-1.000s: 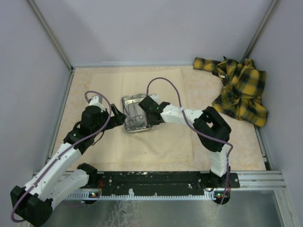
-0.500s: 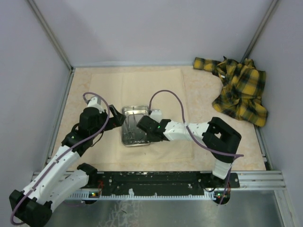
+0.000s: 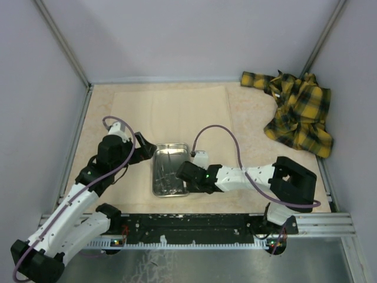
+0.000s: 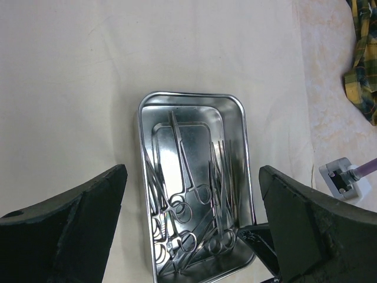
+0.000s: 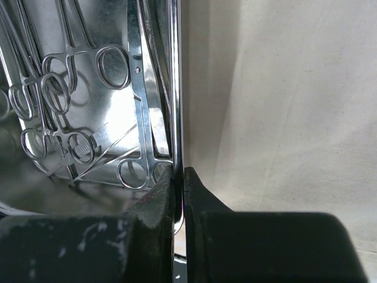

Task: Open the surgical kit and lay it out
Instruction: Move the container from the surgical kit, then pick up the medical item from the container.

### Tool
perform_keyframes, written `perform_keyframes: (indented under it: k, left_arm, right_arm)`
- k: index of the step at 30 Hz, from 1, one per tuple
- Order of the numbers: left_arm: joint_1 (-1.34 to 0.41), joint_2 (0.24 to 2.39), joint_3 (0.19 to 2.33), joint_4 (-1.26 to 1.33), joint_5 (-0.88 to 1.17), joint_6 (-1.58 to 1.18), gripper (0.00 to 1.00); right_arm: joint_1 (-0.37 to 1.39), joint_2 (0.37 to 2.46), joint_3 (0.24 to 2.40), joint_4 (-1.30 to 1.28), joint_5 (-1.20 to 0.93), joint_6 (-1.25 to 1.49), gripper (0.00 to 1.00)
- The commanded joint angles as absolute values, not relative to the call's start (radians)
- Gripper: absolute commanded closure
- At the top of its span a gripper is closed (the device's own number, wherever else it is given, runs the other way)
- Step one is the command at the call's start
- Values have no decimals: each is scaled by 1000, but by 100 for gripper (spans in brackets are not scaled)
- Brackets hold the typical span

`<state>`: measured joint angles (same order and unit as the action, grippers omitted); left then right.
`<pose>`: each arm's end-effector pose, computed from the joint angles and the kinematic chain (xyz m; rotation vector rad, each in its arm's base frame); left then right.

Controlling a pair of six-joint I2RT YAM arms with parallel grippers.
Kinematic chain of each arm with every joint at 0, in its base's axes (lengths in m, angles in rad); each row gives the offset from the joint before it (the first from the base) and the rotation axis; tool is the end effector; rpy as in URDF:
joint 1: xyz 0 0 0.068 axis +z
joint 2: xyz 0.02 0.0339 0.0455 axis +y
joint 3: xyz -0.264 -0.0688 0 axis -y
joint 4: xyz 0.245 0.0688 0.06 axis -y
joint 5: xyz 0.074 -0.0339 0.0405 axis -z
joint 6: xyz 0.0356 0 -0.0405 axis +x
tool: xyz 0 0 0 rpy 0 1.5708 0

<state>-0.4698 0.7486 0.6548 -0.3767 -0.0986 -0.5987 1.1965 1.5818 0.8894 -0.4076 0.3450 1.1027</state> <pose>0.1564 -0.0755 0.2804 -0.1973 2.0773 -0.5628 0.1204 0.2735 0.1715 -0.0134 2.6156 0.3859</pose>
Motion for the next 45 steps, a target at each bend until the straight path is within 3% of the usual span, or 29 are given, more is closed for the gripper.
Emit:
perform_keyframes:
  k: [1, 9, 14, 17, 20, 30, 34, 45]
  left_arm:
    - [-473, 751, 642, -366, -70, -603, 1]
    - [-473, 762, 617, -353, -46, -595, 1]
    - [-473, 760, 604, -344, -34, -595, 1]
    - [-473, 764, 605, -333, -23, -596, 1]
    - [-473, 791, 617, -321, -8, -589, 1]
    - [-473, 827, 665, -340, -3, -533, 1]
    - [-473, 805, 673, -347, -11, -529, 1]
    - [-473, 803, 661, -319, 0, -554, 1]
  right_arm:
    - [1226, 1585, 830, -502, 315, 1160, 100]
    - [1243, 1519, 837, -569, 343, 1168, 100]
    - [1243, 1472, 856, -613, 354, 1150, 83]
    - [1243, 1428, 870, -654, 374, 1140, 64]
    - [1240, 1394, 901, -697, 392, 1095, 57]
    - [1148, 1351, 1021, -650, 404, 829, 68]
    - [1098, 1425, 1088, -603, 363, 750, 73]
    - [1056, 1674, 1203, -536, 298, 690, 74]
